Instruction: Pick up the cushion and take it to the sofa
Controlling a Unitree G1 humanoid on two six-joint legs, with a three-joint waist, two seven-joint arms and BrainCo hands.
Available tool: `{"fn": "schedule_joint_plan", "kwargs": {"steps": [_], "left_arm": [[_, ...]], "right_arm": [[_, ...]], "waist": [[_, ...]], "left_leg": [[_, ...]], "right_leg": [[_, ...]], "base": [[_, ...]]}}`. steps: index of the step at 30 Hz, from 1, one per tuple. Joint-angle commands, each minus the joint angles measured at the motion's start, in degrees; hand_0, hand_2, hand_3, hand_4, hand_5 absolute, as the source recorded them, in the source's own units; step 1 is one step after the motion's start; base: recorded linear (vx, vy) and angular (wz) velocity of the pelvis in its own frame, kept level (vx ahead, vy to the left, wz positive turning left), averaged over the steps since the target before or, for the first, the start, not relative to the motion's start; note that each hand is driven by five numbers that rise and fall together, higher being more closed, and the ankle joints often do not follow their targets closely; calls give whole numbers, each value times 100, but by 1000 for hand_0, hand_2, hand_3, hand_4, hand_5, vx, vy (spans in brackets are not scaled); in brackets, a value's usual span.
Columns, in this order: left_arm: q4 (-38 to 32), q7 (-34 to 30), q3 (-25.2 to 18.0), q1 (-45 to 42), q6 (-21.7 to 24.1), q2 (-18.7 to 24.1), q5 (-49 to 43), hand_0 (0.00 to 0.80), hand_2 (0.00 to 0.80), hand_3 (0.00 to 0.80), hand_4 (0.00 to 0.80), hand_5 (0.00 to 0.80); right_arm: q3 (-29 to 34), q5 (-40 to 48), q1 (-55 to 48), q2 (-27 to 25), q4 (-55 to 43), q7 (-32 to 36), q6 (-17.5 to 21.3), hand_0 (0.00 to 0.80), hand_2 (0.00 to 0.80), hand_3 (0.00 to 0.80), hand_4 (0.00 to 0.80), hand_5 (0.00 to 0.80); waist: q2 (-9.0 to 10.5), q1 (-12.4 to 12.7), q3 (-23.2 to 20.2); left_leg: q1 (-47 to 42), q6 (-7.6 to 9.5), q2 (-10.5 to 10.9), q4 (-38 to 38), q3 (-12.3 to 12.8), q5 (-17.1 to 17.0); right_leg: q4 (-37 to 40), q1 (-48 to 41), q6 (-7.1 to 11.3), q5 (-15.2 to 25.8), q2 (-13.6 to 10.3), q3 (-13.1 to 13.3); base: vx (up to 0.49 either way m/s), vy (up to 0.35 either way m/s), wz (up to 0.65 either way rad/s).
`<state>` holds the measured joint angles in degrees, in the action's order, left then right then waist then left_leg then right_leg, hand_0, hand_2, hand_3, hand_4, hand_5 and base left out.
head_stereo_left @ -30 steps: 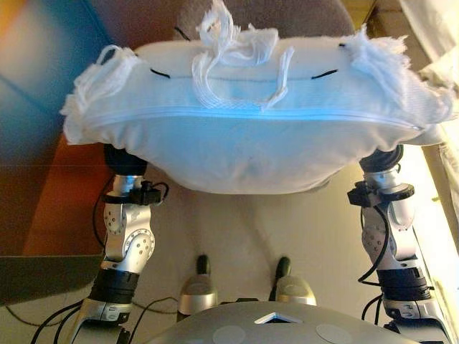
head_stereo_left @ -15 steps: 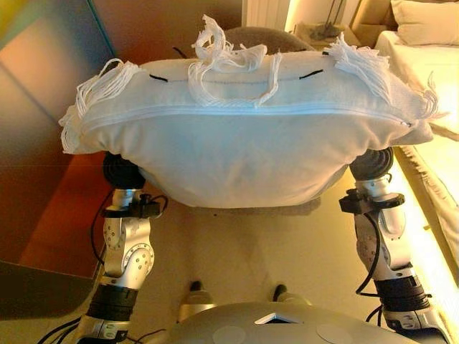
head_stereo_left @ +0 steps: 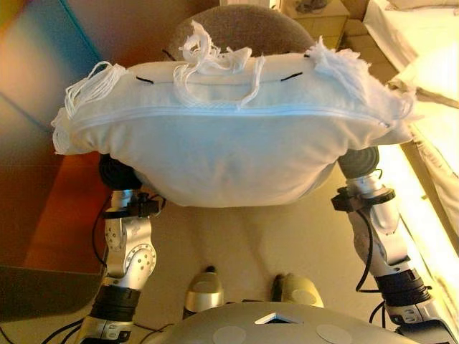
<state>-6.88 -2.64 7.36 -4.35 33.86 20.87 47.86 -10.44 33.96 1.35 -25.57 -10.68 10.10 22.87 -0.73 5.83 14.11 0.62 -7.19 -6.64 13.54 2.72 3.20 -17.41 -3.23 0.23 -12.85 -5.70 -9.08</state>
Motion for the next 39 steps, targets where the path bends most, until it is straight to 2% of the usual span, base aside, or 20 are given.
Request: {"fn": "schedule_joint_plan", "kwargs": {"steps": [1, 4, 6, 8, 9, 10, 11, 12, 14, 17, 18, 19, 20, 23, 24, 25, 27, 33, 37, 39], "left_arm": [[-804, -254, 234, 237, 465, -28, -503, 800, 800, 800, 800, 800], [-775, -298, 202, 146, 567, -15, -497, 800, 800, 800, 800, 800], [-719, -329, 174, 162, 602, -2, -442, 800, 800, 800, 800, 800], [-696, -347, 149, 208, 634, 2, -428, 800, 800, 800, 800, 800], [-720, -332, 126, 245, 614, 30, -413, 800, 800, 800, 800, 800], [-769, -279, 94, 288, 536, 65, -425, 800, 800, 800, 800, 800], [-774, -233, 50, 298, 438, 101, -442, 800, 800, 800, 800, 800], [-757, -167, 11, 285, 335, 105, -498, 800, 800, 800, 800, 800], [-779, -171, -108, 252, 77, 165, -480, 800, 800, 800, 800, 800], [-775, -223, -183, 176, -105, 232, -510, 800, 800, 800, 800, 800], [-770, -202, -195, 179, -165, 245, -510, 800, 800, 800, 800, 800], [-733, -108, -139, 248, -147, 286, -657, 800, 800, 800, 800, 800], [-688, -128, -106, 304, -121, 334, -645, 800, 800, 800, 800, 800], [-657, -144, -113, 400, -115, 348, -728, 800, 800, 800, 800, 800], [-661, -131, -108, 405, -138, 337, -744, 800, 800, 800, 800, 800], [-666, -97, -101, 411, -160, 331, -773, 800, 800, 800, 800, 800], [-674, -118, -79, 431, -274, 318, -793, 800, 800, 800, 800, 800], [-480, 268, 29, 239, -737, 186, -1031, 800, 800, 800, 800, 800], [-51, 407, 195, 123, -1020, 40, -1211, 800, 800, 800, 800, 800], [240, 522, 301, 128, -1121, -52, -1108, 800, 800, 800, 800, 800]], "right_arm": [[-409, -211, 569, 73, -730, 323, 111, 800, 800, 800, 800, 800], [-519, -251, 576, 95, -684, 308, 151, 800, 800, 800, 800, 800], [-560, -216, 629, 76, -626, 271, 201, 800, 800, 800, 800, 800], [-543, -182, 704, 32, -582, 256, 239, 800, 800, 800, 800, 800], [-543, -155, 756, -12, -581, 225, 253, 800, 800, 800, 800, 800], [-539, -163, 762, -3, -602, 202, 254, 800, 800, 800, 800, 800], [-488, -84, 718, -12, -588, 241, 272, 800, 800, 800, 800, 800], [-439, -26, 647, 35, -587, 310, 253, 800, 800, 800, 800, 800], [-292, 82, 412, 83, -715, 368, 169, 800, 800, 800, 800, 800], [-239, -129, 225, 362, -721, 218, 232, 800, 800, 800, 800, 800], [-259, -207, 215, 418, -725, 169, 253, 800, 800, 800, 800, 800], [-327, -231, 244, 464, -706, 148, 301, 800, 800, 800, 800, 800], [-336, -235, 265, 470, -701, 131, 308, 800, 800, 800, 800, 800], [-389, -284, 495, 539, -496, 11, 294, 800, 800, 800, 800, 800], [-411, -274, 549, 547, -363, -30, 380, 800, 800, 800, 800, 800], [-421, -288, 562, 547, -327, -51, 414, 800, 800, 800, 800, 800], [-382, -298, 595, 523, -297, -245, 383, 800, 800, 800, 800, 800], [-335, -329, 522, 560, 40, -570, 36, 800, 800, 800, 800, 800], [-486, -432, 435, 584, 383, -696, -142, 800, 800, 800, 800, 800], [-509, -576, 426, 571, 686, -762, -237, 800, 800, 800, 800, 800]], "waist": [[-166, 210, -283], [-233, 301, -189], [-252, 352, -121], [-236, 392, -88], [-181, 406, -97], [-152, 417, -128], [-101, 419, -160], [-41, 426, -211], [182, 499, -476], [353, 602, -692], [382, 609, -734], [384, 521, -753], [370, 478, -750], [266, 418, -663], [199, 323, -553], [170, 287, -532], [144, 98, -448], [184, 34, -685], [208, 24, -761], [206, -2, -720]], "left_leg": [[923, 21, 78, -1854, -475, -1856], [1226, -30, -52, -1854, -814, -1902], [1353, -67, -102, -1854, -1026, -1906], [1326, -45, -148, -1854, -1083, -1805], [1250, 12, -141, -1853, -969, -1572], [1220, 12, -145, -1837, -875, -1541], [1176, 72, -117, -1630, -731, -1484], [1186, 131, -44, -1392, -725, -1416], [1297, 385, 236, -912, -677, -1112], [1305, 664, 546, -623, -570, -754], [1293, 717, 618, -620, -563, -734], [1176, 771, 686, -705, -525, -679], [1117, 772, 719, -775, -518, -715], [748, 695, 718, -1065, -456, -755], [464, 664, 701, -1179, -523, -700], [404, 657, 687, -1213, -553, -688], [82, 653, 653, -1352, -654, -523], [-245, 545, 424, -1495, -581, -360], [-180, 405, 313, -1217, -443, -278], [-41, 320, 266, -867, -350, -353]], "right_leg": [[1067, -1378, -36, -61, 557, 171], [510, -1360, -118, -533, 635, 352], [203, -1360, -118, -783, 588, 433], [10, -1385, -52, -912, 469, 448], [-67, -1395, 65, -858, 318, 399], [-109, -1433, 149, -839, 212, 338], [-258, -1511, 292, -701, 31, 274], [-372, -1585, 425, -494, -106, 258], [-525, -1784, 726, 252, -386, 145], [-1085, -1718, 857, 1266, -684, 114], [-1139, -1646, 863, 1494, -694, 176], [-1002, -1298, 829, 1455, -490, 295], [-791, -1098, 799, 1358, -358, 247], [251, -368, 661, 1119, -336, -359], [608, 1, 588, 1155, -295, -392], [707, 123, 567, 1217, -271, -377], [1068, 474, 578, 1521, -308, -125], [1730, -15, 565, 1370, -209, -140], [1999, -301, 413, 1330, -153, -180], [2024, -385, 336, 1304, -160, -266]], "base": [[495, 50, 46], [495, 71, 14], [535, 129, -24], [577, 182, -53], [623, 233, -59], [618, 255, -82], [710, 291, -94], [694, 255, -83], [663, 210, -43], [576, 178, -20], [499, 116, -4], [470, 98, 3], [424, 72, 7], [294, 3, -11], [194, -47, -36], [188, -67, -28], [189, -112, 21], [197, -156, 61], [121, -144, 1], [77, -80, -5]]}}
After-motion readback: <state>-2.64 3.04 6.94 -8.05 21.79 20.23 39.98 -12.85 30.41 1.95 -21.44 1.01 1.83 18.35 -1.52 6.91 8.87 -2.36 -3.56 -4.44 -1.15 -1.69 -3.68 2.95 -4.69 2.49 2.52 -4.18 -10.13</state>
